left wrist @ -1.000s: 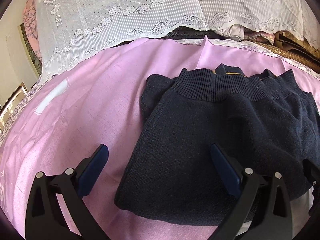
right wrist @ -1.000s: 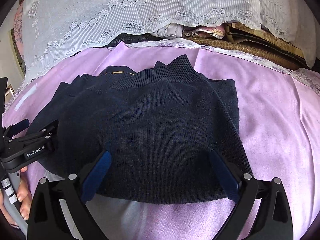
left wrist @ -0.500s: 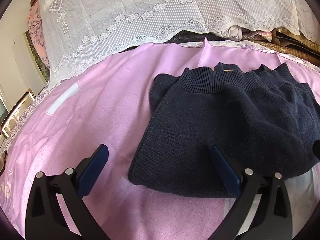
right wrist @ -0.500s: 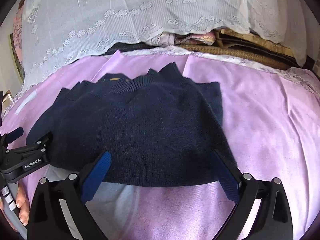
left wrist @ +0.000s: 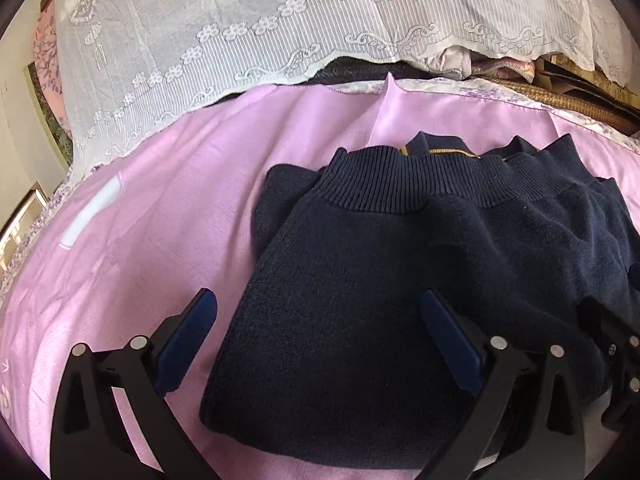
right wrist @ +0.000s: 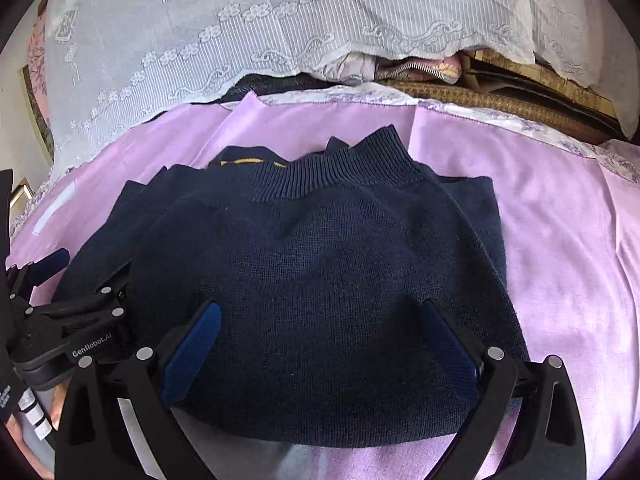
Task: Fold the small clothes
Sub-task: 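Press and smooth the folded cardigan bundle flat with both grippers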
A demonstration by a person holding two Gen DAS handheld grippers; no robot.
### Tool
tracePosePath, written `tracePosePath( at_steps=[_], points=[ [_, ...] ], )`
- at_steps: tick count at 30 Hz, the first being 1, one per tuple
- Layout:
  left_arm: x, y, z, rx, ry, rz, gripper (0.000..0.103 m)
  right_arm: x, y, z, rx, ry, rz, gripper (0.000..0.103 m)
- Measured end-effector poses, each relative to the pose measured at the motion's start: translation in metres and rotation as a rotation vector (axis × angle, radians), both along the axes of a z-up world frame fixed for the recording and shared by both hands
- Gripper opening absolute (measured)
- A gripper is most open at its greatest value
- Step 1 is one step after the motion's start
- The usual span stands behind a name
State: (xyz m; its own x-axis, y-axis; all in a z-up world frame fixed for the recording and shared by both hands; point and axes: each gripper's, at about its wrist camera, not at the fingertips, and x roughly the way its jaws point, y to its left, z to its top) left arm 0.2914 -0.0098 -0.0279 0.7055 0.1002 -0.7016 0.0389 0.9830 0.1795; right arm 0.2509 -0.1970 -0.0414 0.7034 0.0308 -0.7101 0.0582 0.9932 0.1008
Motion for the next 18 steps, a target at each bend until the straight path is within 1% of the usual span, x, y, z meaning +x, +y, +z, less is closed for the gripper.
tracePosePath(
  at_steps=[1, 3, 4, 5, 7, 8, 9, 11, 13, 15, 16, 18],
  points=[
    [0.002, 0.005, -0.001, -0.020, 0.013, 0.010, 0.099, 0.000, -0.002, 0.000, -0.001, 0.000, 0.008, 0.100],
    [0.005, 0.015, -0.001, -0.028, 0.023, 0.055, 0.099, 0.000, -0.009, 0.001, -0.008, 0.004, 0.019, 0.099],
    [0.007, 0.022, -0.001, -0.047, 0.030, 0.069, 0.099, 0.000, -0.015, 0.000, -0.035, 0.010, -0.028, 0.099],
    [0.007, 0.030, 0.000, -0.082, 0.042, 0.074, 0.099, -0.001, -0.023, 0.001, -0.036, 0.004, -0.044, 0.099],
    [0.008, 0.044, 0.001, -0.156, 0.067, 0.085, 0.099, -0.007, -0.037, 0.003, 0.014, -0.020, -0.039, 0.099],
    [0.006, 0.048, 0.001, -0.174, 0.069, 0.093, 0.099, -0.011, -0.042, 0.006, 0.017, -0.036, -0.058, 0.099],
    [0.004, 0.051, 0.004, -0.175, 0.057, 0.105, 0.099, -0.014, -0.046, 0.009, 0.025, -0.053, -0.070, 0.099],
    [-0.004, 0.049, 0.014, -0.135, 0.001, 0.125, 0.099, -0.022, -0.053, 0.018, 0.013, -0.109, -0.132, 0.099],
    [-0.011, 0.040, 0.025, -0.097, -0.069, 0.120, 0.099, -0.023, -0.056, 0.027, 0.058, -0.166, -0.126, 0.099],
    [-0.008, 0.025, 0.030, -0.075, -0.087, 0.068, 0.099, -0.013, -0.056, 0.032, 0.086, -0.161, -0.110, 0.099],
    [-0.004, 0.018, 0.030, -0.048, -0.086, 0.057, 0.099, -0.005, -0.055, 0.032, 0.073, -0.155, -0.116, 0.099],
    [0.009, 0.007, 0.024, 0.021, -0.092, 0.067, 0.099, 0.009, -0.057, 0.031, 0.033, -0.158, -0.155, 0.099]
  ],
)
